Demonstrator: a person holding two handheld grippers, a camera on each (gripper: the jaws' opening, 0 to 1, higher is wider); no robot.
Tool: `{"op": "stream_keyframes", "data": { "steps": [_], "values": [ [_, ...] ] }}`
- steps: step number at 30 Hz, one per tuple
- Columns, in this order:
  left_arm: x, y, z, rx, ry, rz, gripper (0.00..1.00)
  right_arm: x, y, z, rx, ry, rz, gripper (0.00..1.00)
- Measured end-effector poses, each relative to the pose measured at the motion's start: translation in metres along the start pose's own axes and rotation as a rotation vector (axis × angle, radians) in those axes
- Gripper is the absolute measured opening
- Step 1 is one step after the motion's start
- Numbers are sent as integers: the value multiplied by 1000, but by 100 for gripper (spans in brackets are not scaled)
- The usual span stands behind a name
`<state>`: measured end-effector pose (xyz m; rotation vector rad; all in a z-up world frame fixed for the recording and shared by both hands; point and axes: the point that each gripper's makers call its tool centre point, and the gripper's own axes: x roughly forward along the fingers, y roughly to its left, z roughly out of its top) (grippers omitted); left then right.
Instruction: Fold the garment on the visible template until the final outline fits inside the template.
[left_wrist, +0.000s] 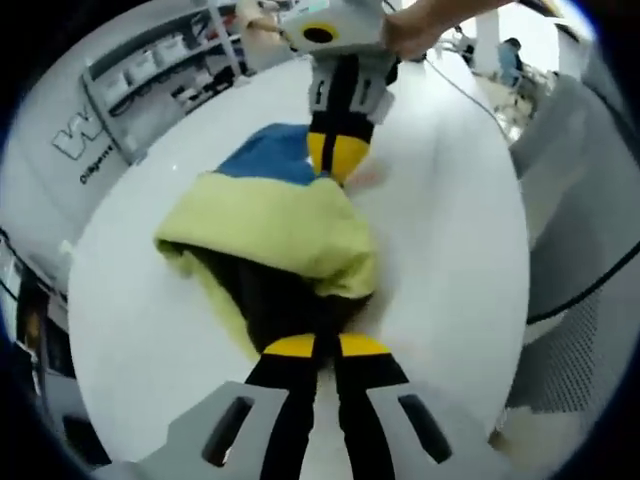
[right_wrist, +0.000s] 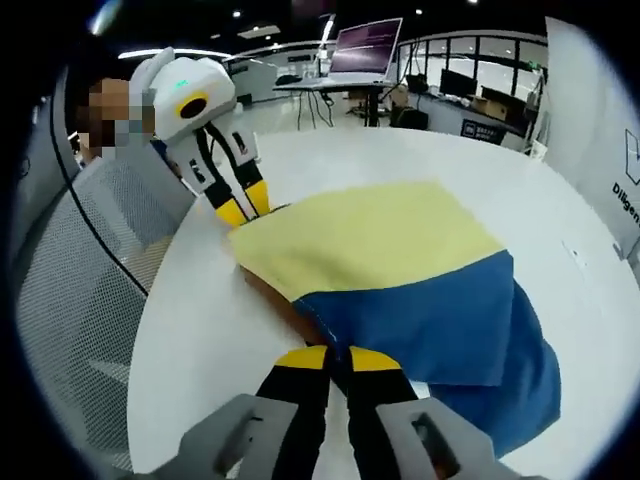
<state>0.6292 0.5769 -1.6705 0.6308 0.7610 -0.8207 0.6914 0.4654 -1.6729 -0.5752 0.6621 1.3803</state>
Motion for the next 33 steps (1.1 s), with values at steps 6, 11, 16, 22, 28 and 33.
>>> {"op": "stream_keyframes", "data": {
  "steps": [6, 11, 16, 22, 28, 33],
  "values": [
    [-14, 12, 2, -107, -26, 82, 2, -25, 3, 13, 4, -66, -53, 0],
    [-27, 28, 17, -187, -126, 154, 2, -47, -2, 34, 74, -174, -95, 0],
    [-39, 39, 31, -243, -184, 176, 2, -71, -11, 54, 150, -288, -129, 0],
    [-59, 68, 50, -449, -277, 236, 1, -99, -21, 77, 139, -366, -179, 0],
    [-82, 82, 78, -430, -343, 263, 1, -137, -29, 111, 128, -455, -234, 0],
    [-102, 102, 101, -416, -418, 312, 1, -156, -27, 128, 142, -523, -261, 0]
  ]
}}
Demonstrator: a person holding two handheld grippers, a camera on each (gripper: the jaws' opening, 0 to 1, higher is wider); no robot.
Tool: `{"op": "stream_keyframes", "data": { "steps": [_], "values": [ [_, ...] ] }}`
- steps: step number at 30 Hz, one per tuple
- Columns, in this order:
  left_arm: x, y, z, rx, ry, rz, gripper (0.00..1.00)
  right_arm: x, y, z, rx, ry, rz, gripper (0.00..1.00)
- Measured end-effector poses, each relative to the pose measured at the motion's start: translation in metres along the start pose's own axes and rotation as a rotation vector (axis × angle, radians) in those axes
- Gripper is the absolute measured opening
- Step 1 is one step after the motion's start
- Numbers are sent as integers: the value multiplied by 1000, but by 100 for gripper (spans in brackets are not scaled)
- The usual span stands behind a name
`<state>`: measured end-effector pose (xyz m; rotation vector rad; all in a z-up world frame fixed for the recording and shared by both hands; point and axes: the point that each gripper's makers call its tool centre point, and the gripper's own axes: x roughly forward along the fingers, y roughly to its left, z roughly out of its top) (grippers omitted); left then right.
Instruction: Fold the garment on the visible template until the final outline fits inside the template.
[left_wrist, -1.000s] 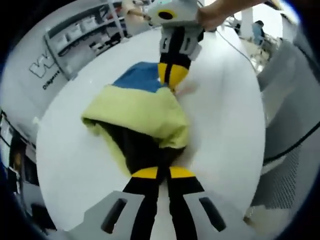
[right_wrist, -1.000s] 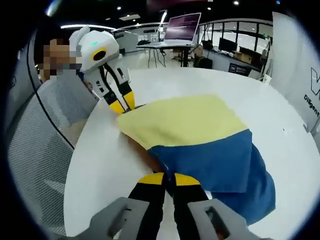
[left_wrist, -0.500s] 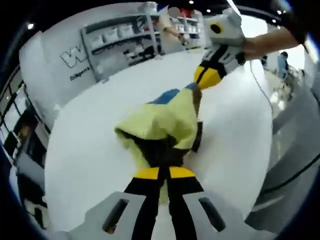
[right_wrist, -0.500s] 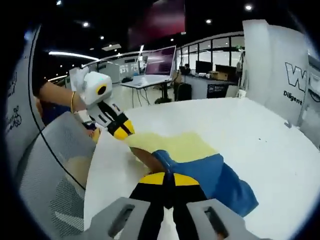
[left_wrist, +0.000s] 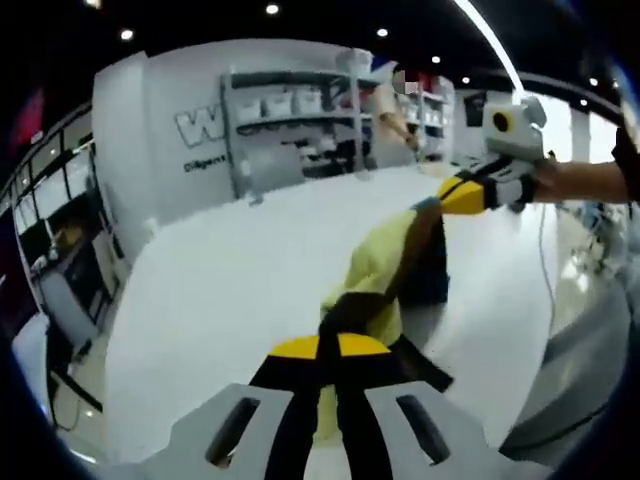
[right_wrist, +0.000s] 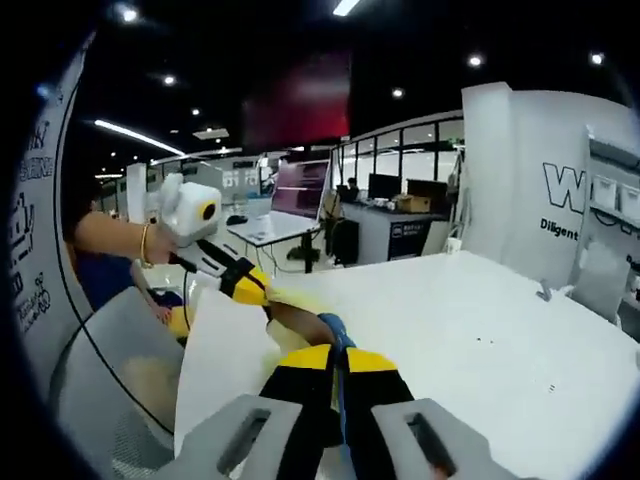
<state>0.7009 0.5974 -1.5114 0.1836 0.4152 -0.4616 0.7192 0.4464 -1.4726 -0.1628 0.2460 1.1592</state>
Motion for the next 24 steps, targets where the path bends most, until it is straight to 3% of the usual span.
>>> {"op": "stream_keyframes", "data": {
  "steps": [2, 4, 8, 14, 17, 20, 24],
  "values": [
    [-3, 4, 17, 6, -40, 16, 1, -5, -1, 11, 25, -39, -12, 0],
    [-7, 16, 33, 19, -83, 91, 1, -10, 0, 20, 31, -63, -23, 0],
    [-18, 10, 70, 91, -164, 114, 1, -26, -1, 44, 12, -112, -38, 0],
    [-37, -2, 109, 122, -270, 92, 1, -55, -6, 84, 19, -217, -71, 0],
    [-45, -6, 127, 151, -311, 84, 1, -61, -4, 95, 19, -252, -65, 0],
    [-60, -10, 161, 158, -400, 66, 1, -72, 0, 118, -4, -308, -71, 0],
    [-72, -8, 192, 155, -483, 72, 1, -87, -1, 151, -20, -400, -94, 0]
  ]
}}
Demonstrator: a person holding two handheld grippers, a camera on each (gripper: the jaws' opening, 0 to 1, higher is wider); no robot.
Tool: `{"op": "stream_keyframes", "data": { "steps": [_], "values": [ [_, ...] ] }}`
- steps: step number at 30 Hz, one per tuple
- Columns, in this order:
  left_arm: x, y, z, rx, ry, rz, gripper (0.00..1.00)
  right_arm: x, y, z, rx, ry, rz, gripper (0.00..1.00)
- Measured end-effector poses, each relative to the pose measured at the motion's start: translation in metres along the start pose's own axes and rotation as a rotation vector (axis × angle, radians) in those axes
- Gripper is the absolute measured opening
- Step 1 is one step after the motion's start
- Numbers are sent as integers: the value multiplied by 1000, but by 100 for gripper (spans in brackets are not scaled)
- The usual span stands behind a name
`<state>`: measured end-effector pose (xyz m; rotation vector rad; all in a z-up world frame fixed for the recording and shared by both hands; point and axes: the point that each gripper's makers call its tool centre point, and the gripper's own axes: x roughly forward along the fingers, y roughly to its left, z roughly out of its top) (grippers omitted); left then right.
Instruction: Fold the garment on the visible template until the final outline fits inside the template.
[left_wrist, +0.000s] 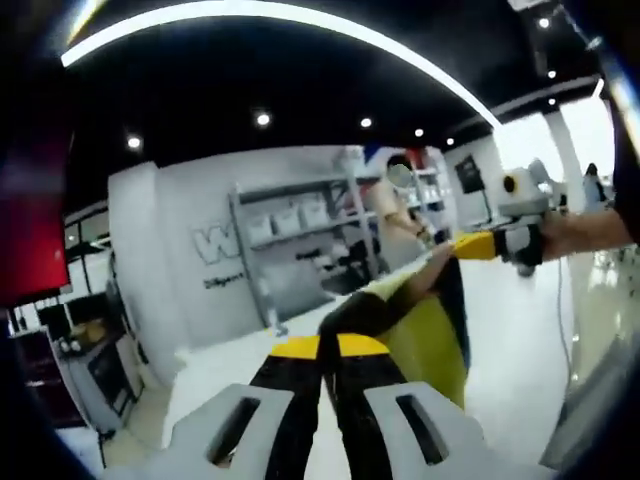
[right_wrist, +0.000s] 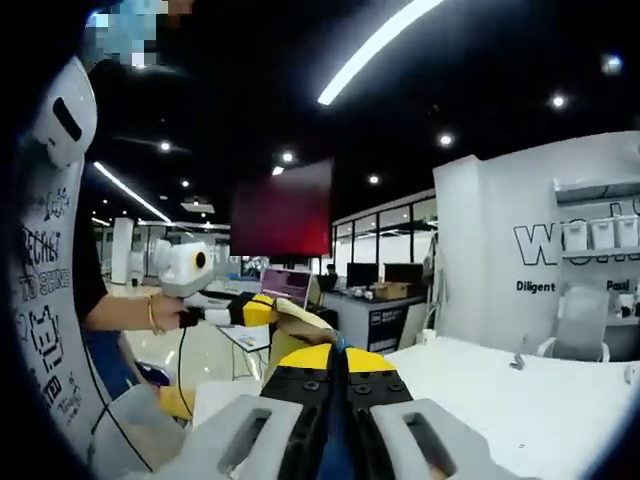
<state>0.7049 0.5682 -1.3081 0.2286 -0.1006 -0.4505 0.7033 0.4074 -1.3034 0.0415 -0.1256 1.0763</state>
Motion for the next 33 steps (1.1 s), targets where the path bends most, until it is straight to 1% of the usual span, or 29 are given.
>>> {"op": "stream_keyframes", "data": {
  "steps": [1, 3, 4, 6, 7, 9, 11, 13, 18, 20, 21, 23, 25, 27, 29, 30, 32, 33],
  "values": [
    [0, 0, 9, 13, -22, 0, 1, 0, 0, 8, -1, -22, -4, 0],
    [1, 3, 16, 26, -40, 1, 1, 1, 0, 16, -2, -45, -7, 0],
    [3, 8, 37, 81, -83, -4, 1, 0, 1, 36, -22, -94, -7, 0],
    [5, 9, 46, 101, -93, -7, 1, 0, 3, 44, -30, -109, -5, 0],
    [7, 11, 65, 145, -122, -12, 1, -1, 9, 64, -62, -156, 11, 0],
    [6, 12, 80, 140, -149, -12, 1, -5, 11, 82, -64, -205, 12, 0],
    [3, 9, 92, 133, -181, -17, 1, -9, 14, 94, -63, -238, 14, 0],
    [-3, 2, 103, 139, -210, -22, 1, -16, 20, 107, -66, -277, 28, 0],
    [-8, -6, 108, 145, -225, -24, 1, -20, 23, 111, -69, -286, 37, 0],
    [-9, -8, 107, 149, -223, -27, 1, -21, 23, 108, -81, -278, 33, 0],
    [-8, -6, 97, 134, -207, -22, 1, -20, 23, 98, -79, -250, 32, 0],
    [-7, -6, 85, 100, -185, -23, 1, -19, 21, 86, -81, -213, 25, 0],
    [-6, -9, 67, 47, -147, -28, 1, -17, 20, 61, -70, -146, 22, 0],
    [-6, -13, 51, -7, -112, -34, 1, -17, 19, 53, -57, -128, 22, 0],
    [-6, -15, 46, -12, -114, -35, 1, -16, 18, 48, -45, -125, 17, 0],
    [-4, -19, 24, -44, -74, -36, 1, -15, 11, 30, -8, -96, 10, 0],
    [-3, -18, 19, -46, -60, -38, 1, -15, 8, 25, -10, -80, 5, 0],
    [-1, -19, 13, -42, -43, -39, 1, -14, 6, 20, -6, -63, 2, 0]
  ]
}}
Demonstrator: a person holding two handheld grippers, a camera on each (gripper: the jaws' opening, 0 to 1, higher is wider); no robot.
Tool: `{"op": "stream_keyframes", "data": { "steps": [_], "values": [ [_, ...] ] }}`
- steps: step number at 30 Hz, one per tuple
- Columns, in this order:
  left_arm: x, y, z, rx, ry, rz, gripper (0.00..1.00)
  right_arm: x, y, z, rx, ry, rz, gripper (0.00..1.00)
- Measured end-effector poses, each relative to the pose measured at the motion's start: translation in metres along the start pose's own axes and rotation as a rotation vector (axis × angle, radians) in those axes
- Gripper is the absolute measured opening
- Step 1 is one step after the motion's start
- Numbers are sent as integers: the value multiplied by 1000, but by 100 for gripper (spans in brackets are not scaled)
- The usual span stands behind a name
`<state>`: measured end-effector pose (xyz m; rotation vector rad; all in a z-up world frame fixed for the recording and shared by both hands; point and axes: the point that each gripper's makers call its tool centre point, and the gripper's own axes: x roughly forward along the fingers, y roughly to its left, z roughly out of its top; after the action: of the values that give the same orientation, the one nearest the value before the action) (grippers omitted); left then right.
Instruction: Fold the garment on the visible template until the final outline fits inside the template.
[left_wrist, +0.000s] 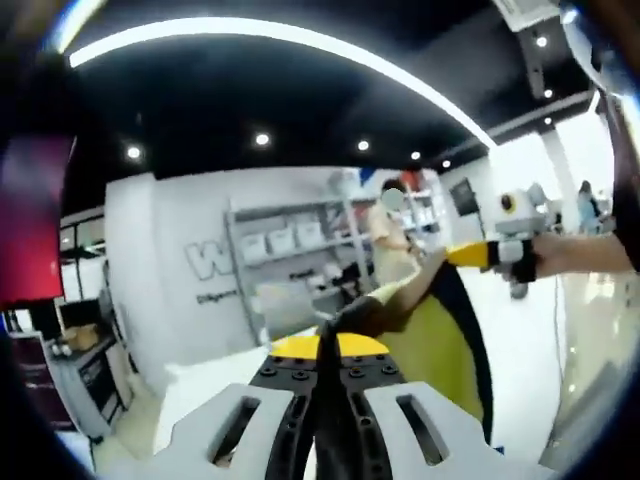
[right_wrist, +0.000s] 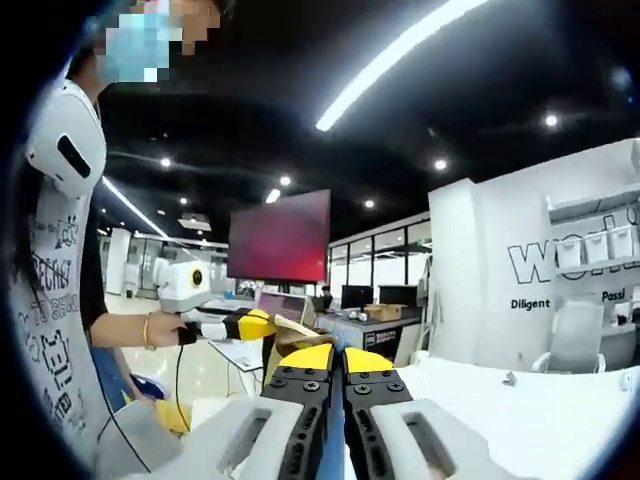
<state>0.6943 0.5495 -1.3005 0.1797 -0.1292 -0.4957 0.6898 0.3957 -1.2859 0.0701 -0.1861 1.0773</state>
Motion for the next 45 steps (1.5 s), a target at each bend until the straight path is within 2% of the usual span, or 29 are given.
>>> {"op": "stream_keyframes", "data": {
  "steps": [2, 4, 6, 11, 14, 15, 16, 17, 26, 30, 32, 34, 36, 38, 40, 43, 45],
  "values": [
    [5, 3, -13, 25, 26, 0, 1, 3, -7, -10, 4, 23, -15, 0],
    [10, 5, -22, 61, 47, 2, 1, 5, -17, -24, -31, 80, -47, 0],
    [22, 11, -36, 50, 68, 7, 1, 10, -22, -32, -31, 101, -54, 0],
    [33, 16, -44, 42, 81, 14, 1, 15, -33, -40, -42, 118, -64, 0],
    [44, 17, -49, 54, 95, 22, 1, 19, -53, -51, -36, 140, -88, 0],
    [49, 20, -53, 56, 96, 22, 1, 19, -65, -60, -70, 188, -123, 0],
    [57, 24, -60, 58, 100, 22, 1, 19, -68, -64, -74, 207, -134, 0],
    [67, 26, -69, 85, 124, -7, 1, 22, -76, -72, -87, 232, -146, 0],
    [99, 44, -104, 109, 178, -22, 1, 37, -108, -101, -49, 250, -162, 0],
    [116, 52, -131, 113, 215, -29, 1, 44, -129, -125, -23, 274, -176, 0],
    [120, 55, -138, 110, 226, -31, 1, 45, -132, -131, -15, 279, -178, 0],
    [130, 61, -158, 125, 254, -51, 1, 49, -141, -146, -11, 298, -191, 0],
    [134, 62, -167, 120, 271, -67, 1, 51, -144, -152, -13, 311, -203, 0],
    [136, 61, -174, 106, 292, -82, 2, 58, -154, -172, -24, 340, -221, 0],
    [149, 66, -195, 113, 316, -90, 1, 60, -160, -180, -12, 338, -231, 0],
    [158, 73, -222, 149, 361, -75, 1, 66, -171, -205, 4, 367, -253, 0],
    [162, 70, -235, 159, 377, -72, 1, 69, -175, -218, -11, 387, -253, 0]
  ]
}}
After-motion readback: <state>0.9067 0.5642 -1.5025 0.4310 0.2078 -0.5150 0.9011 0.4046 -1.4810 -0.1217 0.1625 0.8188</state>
